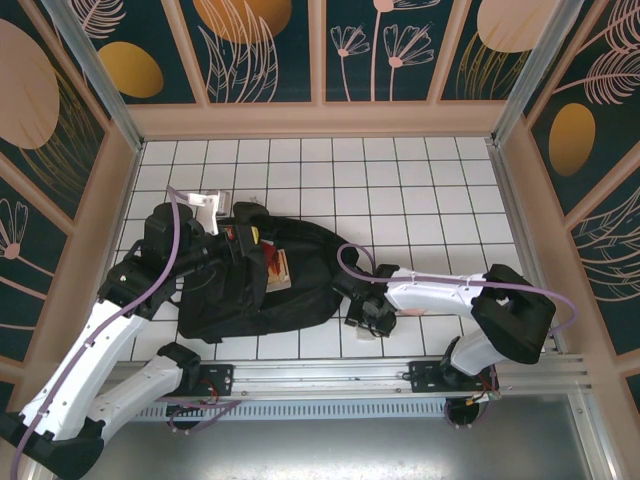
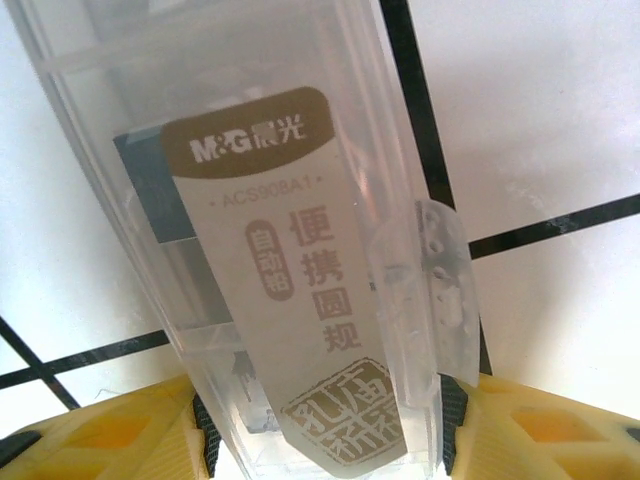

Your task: Pack books, pencil case, and school supplies into a backpack

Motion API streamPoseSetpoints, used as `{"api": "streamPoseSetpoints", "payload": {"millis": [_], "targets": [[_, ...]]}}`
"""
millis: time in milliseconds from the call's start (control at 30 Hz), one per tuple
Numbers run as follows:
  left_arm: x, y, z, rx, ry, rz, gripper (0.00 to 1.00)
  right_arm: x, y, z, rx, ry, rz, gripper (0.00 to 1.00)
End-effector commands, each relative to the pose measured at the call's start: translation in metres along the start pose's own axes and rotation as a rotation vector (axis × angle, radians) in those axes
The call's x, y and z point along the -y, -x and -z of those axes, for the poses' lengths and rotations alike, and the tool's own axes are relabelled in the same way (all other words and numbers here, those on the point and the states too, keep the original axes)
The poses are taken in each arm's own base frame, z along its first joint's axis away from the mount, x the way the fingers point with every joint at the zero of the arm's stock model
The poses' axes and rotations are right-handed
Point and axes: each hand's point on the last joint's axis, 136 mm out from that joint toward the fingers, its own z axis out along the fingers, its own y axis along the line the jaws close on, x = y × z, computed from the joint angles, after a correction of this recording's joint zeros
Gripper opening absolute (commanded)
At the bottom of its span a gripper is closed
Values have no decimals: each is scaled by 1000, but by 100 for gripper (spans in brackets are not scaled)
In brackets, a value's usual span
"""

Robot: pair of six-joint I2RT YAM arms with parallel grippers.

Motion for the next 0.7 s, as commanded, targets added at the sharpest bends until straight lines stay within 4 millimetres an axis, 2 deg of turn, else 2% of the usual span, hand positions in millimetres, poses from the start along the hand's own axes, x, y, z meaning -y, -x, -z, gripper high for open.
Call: {"api": "streamPoseSetpoints", "payload": {"millis": [0,100,333,467,567,600,667], "targets": [[19,19,6,79,-81,-29,0,-15,9,4,54,64,-6,58],[19,18,5,76,-80,-28,0,-15,14,11,89,63,-9,56],[21,17,4,63,-87,-27,0,-22,23,42,168,126,-33,53],[21,18,3,59,-86,-32,0,-16,28,57,211,141,-56,51],[20,19,3,55,-70,-40,0,-16,34,75,254,158,-50,50],[20,20,3,54,-69,-41,0,-16,37,84,274,161,-46,47],[23,20,3,45,-78,-45,0,-15,44,104,322,167,-44,46]]}}
